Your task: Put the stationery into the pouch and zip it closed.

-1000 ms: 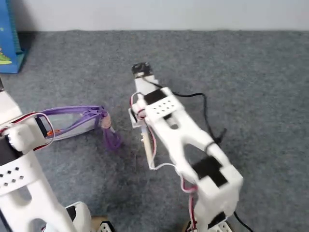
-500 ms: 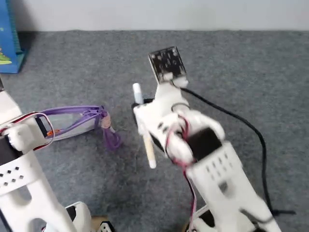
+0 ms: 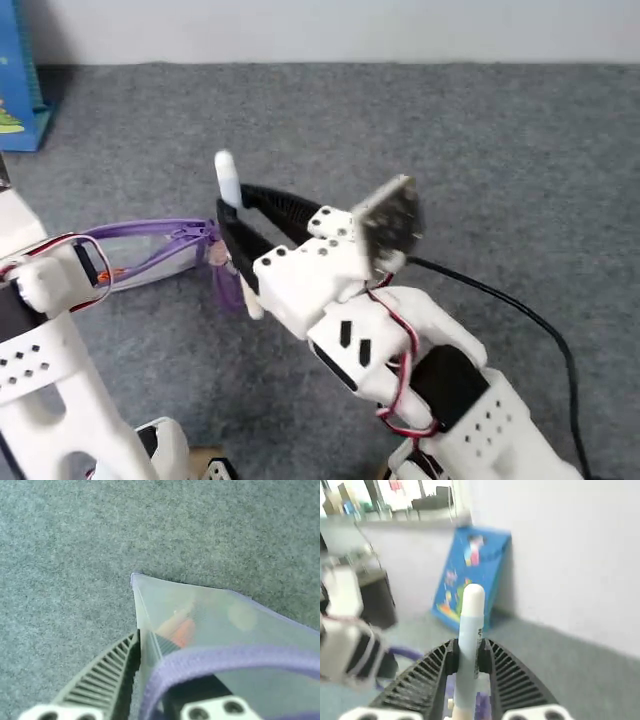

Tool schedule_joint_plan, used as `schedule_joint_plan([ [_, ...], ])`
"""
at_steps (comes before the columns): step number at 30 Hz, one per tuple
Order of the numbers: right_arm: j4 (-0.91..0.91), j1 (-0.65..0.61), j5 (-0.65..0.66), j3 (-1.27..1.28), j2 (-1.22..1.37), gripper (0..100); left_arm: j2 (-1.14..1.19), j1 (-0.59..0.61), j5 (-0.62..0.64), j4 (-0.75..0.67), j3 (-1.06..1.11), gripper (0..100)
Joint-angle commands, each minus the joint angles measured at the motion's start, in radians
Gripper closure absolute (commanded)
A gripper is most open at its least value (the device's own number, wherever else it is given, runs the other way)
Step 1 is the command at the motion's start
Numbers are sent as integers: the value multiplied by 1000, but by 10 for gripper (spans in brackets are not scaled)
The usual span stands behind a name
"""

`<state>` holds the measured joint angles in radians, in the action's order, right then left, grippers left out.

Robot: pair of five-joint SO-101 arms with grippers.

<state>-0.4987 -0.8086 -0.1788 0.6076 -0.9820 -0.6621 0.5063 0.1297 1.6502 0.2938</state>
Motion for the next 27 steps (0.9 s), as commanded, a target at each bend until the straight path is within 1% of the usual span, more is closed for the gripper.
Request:
schedule_joint_plan([
  [1,179,-12,11,-6,-33,991,14,0,-9,-20,4,988],
  [7,541,-99,17,49,-5,991,14,0,-9,-20,4,988],
  [15,803,-111,14,48,232,991,14,0,-9,-20,5,988],
  [16,822,-113,9,48,254,991,14,0,-9,-20,5,988],
  [18,834,-114,-41,48,288,991,14,0,-9,-20,5,988],
  [20,816,-114,-117,51,300,991,14,0,-9,-20,5,988],
  [22,777,-113,-161,54,306,991,14,0,-9,-20,5,988],
  [24,743,-113,-164,66,308,991,14,0,-9,-20,5,988],
  [27,743,-113,-166,132,308,991,14,0,-9,-18,5,988],
])
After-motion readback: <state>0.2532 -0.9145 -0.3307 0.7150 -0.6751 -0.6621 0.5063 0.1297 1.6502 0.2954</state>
